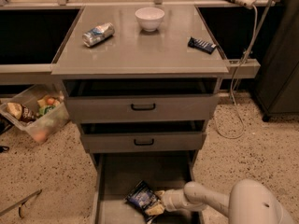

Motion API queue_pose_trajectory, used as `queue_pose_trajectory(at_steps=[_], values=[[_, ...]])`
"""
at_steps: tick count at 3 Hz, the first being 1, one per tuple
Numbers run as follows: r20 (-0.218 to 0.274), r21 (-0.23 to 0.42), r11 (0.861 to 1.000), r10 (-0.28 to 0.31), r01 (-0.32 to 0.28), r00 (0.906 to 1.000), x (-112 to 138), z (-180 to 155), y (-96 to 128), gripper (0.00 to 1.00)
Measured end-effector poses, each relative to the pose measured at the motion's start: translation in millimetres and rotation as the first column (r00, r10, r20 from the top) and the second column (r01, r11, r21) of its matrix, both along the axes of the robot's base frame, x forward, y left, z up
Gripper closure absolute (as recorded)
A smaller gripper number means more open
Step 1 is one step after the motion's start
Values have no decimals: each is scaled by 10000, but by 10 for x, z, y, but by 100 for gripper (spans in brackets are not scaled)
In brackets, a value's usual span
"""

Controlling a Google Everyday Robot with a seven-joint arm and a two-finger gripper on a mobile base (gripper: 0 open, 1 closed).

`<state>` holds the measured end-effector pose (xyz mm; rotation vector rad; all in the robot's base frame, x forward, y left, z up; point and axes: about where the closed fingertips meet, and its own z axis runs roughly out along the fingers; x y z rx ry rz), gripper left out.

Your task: Pick blue chip bag from bottom drawer and place on counter

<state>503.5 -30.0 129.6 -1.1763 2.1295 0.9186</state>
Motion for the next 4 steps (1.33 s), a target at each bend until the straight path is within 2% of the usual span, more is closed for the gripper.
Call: queue_pose_trajectory(at_steps=[1,2,3,4], values=[[-9,13,10000,3,-3,10000,-2,1,4,65],[-30,474,9987,199,-197,9998,67,394,39,88],[357,1067,9909,789,-823,9962,160,1106,85,100],[1143,1326,9790,1403,-1550,9835,331,1967,133,100]])
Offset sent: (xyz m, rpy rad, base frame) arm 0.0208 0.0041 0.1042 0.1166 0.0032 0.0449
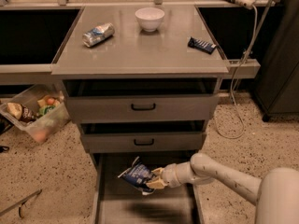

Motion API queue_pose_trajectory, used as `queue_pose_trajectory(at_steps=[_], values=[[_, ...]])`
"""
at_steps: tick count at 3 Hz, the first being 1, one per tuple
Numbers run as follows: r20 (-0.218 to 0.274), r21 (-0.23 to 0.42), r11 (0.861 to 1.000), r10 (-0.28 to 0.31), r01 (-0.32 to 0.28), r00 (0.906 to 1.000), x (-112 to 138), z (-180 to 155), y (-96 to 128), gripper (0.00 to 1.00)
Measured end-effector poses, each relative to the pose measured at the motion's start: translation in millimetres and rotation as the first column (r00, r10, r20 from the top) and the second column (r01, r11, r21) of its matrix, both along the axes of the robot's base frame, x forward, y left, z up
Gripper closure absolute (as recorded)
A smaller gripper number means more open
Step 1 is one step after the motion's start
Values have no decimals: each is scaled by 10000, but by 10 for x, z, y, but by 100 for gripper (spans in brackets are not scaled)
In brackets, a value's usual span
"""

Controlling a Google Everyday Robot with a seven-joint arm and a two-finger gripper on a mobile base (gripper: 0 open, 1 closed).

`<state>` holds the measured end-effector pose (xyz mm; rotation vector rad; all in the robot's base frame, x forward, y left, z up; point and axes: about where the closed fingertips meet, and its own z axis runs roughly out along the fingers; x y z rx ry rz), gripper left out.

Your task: Pick blue chip bag from bottom drawer and place on counter

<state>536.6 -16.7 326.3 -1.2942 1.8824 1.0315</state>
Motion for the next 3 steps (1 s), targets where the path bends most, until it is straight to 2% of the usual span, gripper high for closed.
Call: queue_pose_trajectory(at_steps=[2,3], values=[[-30,-135,9999,-52,52,10000,40,112,22,100],[185,67,9999,-159,158,9997,93,785,-22,100]])
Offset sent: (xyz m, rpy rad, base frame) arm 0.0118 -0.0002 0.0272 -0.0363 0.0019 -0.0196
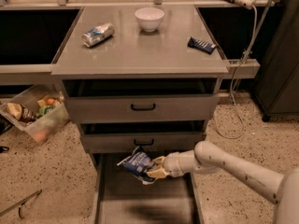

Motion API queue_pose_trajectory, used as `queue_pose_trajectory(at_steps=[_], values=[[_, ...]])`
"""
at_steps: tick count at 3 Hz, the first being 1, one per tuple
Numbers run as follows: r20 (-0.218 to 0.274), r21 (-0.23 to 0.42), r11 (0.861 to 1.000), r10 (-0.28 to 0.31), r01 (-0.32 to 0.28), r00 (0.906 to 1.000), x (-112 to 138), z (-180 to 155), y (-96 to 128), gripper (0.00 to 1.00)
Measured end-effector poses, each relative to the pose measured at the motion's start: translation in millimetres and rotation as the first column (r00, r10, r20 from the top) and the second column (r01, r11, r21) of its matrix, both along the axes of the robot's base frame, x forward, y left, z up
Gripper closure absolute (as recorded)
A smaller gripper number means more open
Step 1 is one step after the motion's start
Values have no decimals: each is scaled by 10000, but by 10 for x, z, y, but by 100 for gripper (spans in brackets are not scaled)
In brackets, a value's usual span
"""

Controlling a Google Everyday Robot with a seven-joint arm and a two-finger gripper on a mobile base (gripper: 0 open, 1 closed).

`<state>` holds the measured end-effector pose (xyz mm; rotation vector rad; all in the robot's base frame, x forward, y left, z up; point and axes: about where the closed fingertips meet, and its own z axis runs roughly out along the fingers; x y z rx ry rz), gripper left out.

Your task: Pick blue chip bag from bottom drawer and place on counter

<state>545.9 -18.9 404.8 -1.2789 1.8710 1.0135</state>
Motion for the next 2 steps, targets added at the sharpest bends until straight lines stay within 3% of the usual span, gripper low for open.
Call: queue_pose_trajectory(at_steps=[2], values=[[1210,762,9946,607,-703,9908,44,2034,-90,100]])
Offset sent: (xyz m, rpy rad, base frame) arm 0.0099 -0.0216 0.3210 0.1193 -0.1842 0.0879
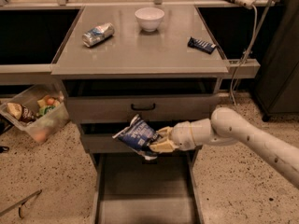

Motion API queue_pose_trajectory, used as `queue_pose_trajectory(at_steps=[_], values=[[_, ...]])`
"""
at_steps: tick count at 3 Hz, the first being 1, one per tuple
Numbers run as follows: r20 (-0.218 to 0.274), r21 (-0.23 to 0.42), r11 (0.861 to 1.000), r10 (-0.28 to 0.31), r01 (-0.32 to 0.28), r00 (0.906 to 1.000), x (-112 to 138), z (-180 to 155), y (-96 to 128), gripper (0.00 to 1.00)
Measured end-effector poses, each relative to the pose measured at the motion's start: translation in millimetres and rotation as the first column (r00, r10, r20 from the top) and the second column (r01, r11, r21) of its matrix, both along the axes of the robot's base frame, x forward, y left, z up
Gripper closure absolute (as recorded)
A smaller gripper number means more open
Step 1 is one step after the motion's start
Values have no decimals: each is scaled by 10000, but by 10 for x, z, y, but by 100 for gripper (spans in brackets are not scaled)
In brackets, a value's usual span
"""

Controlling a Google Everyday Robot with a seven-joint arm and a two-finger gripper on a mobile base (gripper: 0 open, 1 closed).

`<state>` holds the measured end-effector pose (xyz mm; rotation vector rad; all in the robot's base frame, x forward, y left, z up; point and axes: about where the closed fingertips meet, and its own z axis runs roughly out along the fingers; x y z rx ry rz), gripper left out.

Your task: Pick blue chip bag from bottom drawer and place on counter

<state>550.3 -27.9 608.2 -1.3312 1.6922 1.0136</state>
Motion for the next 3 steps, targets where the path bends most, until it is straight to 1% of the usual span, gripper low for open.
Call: queue_pose_trajectory(at_steps=[1,2,3], values=[[353,20,10000,25,-26,9994,92,514,-33,100],[353,20,10000,26,-27,9994,92,514,-33,100],[581,254,9985,463,-478,9972,12,875,35,100]])
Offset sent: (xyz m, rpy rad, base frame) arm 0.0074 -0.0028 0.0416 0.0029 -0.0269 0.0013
